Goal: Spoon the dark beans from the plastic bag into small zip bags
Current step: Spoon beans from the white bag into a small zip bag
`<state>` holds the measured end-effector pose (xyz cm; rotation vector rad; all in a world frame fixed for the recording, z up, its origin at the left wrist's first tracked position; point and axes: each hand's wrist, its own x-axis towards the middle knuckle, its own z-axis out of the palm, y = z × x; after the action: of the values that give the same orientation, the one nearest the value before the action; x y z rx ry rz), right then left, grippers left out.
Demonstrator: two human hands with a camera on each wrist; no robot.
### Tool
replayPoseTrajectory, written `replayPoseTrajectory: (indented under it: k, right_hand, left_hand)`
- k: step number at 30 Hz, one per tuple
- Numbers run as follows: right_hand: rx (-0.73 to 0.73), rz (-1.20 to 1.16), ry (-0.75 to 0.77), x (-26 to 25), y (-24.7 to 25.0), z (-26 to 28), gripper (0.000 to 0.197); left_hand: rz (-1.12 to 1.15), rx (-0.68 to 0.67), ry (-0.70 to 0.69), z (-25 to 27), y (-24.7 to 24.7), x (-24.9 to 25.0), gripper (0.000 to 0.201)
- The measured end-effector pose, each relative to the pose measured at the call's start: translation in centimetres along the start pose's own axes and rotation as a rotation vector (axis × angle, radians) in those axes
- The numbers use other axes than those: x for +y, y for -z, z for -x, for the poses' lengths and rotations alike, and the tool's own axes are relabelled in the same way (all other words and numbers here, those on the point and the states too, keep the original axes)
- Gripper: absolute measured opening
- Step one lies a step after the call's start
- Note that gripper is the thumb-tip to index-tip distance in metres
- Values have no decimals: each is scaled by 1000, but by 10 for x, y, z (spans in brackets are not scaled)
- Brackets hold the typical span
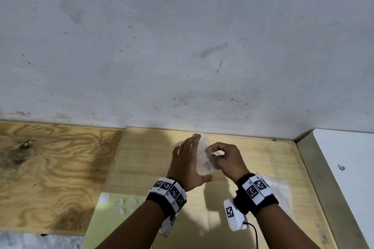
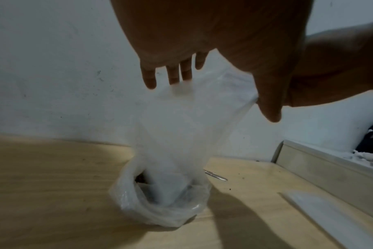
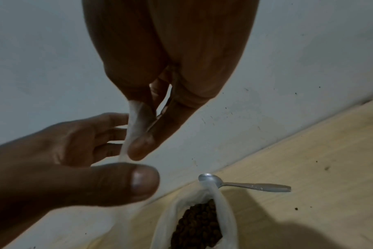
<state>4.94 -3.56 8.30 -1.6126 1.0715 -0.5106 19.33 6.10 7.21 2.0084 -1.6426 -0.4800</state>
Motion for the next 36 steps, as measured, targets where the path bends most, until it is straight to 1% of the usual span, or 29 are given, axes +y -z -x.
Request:
replayPoseTrajectory:
  k: [2,4,7,8,10,11,12,14,16,18,20,21,22,24,26,28,30,31,33,34,36]
  right_hand:
    - [-42,-36,-21,-2,-1,1,19]
    - [-110,-9,-41,-5,0,2,9]
    - [-214,71,-16,-3,-2,2,16]
    - [-211,109,14,-2,-3,1,21]
    - [-144,176,64,-1,-5,1,40]
    - [-108,194,78,-1,-7,1,46]
    - [-89,210,89,-1,-9,1,49]
    - [-83,234,107,0,-12,0,48]
    - [-70,272,97,1,-13,0,46]
    - [-61,380,42,1,-11,0,33]
    - [-68,428,-13,3,-11,0,26]
    - [-77,416,-16,6,-12,0,27]
    - [-93,397,-8,9,-13,-1,31]
    - [-122,320,0,15,-13,-2,43]
    - [-134,241,-21,21,-12,-2,47]
    - [-157,192,-46,25,-12,-2,41]
    - [-181,96,-94,27,-12,-4,28]
    - [-166,25,-136,29,-11,-6,20]
    - [-59,-64,-222,36,-7,-15,11]
    - [17,-76,-245,44,-4,-21,10]
    - [148,27,-260,60,3,-34,16]
  left_hand:
    - [2,5,-8,-1,0,-2,117]
    - [1,5,-64,0,0,-5,115]
    - [-8,-28,-149,3,-2,-10,111]
    - [-2,-34,-162,3,-2,-11,109]
    - [35,-32,-161,4,-1,-12,102]
    - [58,-27,-150,4,0,-11,98]
    - [79,-21,-136,5,0,-11,97]
    - [130,-18,-108,5,-2,-10,102]
    - [181,-15,-108,5,-5,-11,104]
    - [207,-21,-117,4,-5,-15,98]
    - [196,-45,-123,2,-4,-19,96]
    - [187,-59,-119,1,-3,-22,97]
    - [180,-70,-110,1,-3,-25,96]
    - [179,-87,-76,0,-6,-30,90]
    - [190,-111,-30,-1,-9,-35,85]
    - [185,-142,0,-3,-12,-38,84]
    - [189,-159,37,-4,-13,-40,84]
    - [219,-149,75,-5,-14,-42,83]
    - [318,-81,193,-5,-16,-48,82]
    - [366,-40,258,-6,-17,-53,81]
    - [407,5,339,-7,-19,-60,81]
